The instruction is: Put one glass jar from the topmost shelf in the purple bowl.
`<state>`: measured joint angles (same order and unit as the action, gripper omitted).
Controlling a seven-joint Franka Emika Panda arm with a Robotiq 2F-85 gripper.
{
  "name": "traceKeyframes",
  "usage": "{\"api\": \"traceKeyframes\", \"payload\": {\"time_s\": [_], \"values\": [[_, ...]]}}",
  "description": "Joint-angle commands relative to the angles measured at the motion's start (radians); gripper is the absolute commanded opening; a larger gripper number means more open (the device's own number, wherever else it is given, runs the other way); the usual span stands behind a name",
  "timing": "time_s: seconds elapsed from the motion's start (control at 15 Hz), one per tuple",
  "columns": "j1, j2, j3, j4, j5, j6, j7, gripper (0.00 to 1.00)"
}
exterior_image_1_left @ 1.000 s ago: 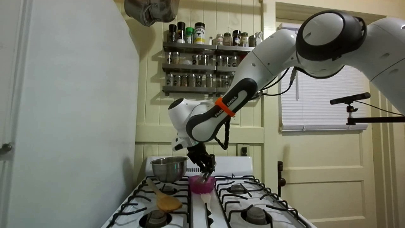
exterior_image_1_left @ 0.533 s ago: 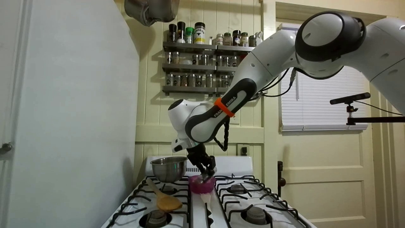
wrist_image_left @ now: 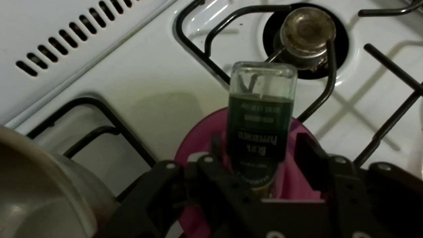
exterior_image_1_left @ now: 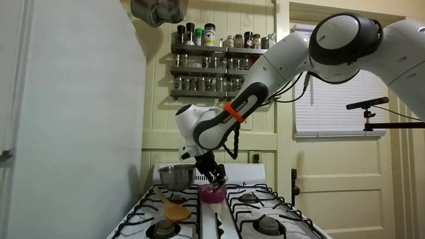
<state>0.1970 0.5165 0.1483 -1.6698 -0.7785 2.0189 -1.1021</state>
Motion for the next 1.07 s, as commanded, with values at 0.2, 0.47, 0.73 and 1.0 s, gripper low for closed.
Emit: {"api": "traceKeyframes", "payload": {"time_s": [0.2, 0.47, 0.73, 1.0], "values": [[-0.049, -0.161, 0.055, -0.011, 0.178, 0.052, -0.070, 1.00], [-0.055, -0.299, 0.042, -0.016, 0.376, 0.000, -0.011, 1.00], [-0.058, -0.465, 0.041, -0.069, 0.539, -0.013, 0.082, 1.00], [-0.048, -0.467, 0.034, -0.025, 0.548, -0.003, 0.077, 1.00]]}}
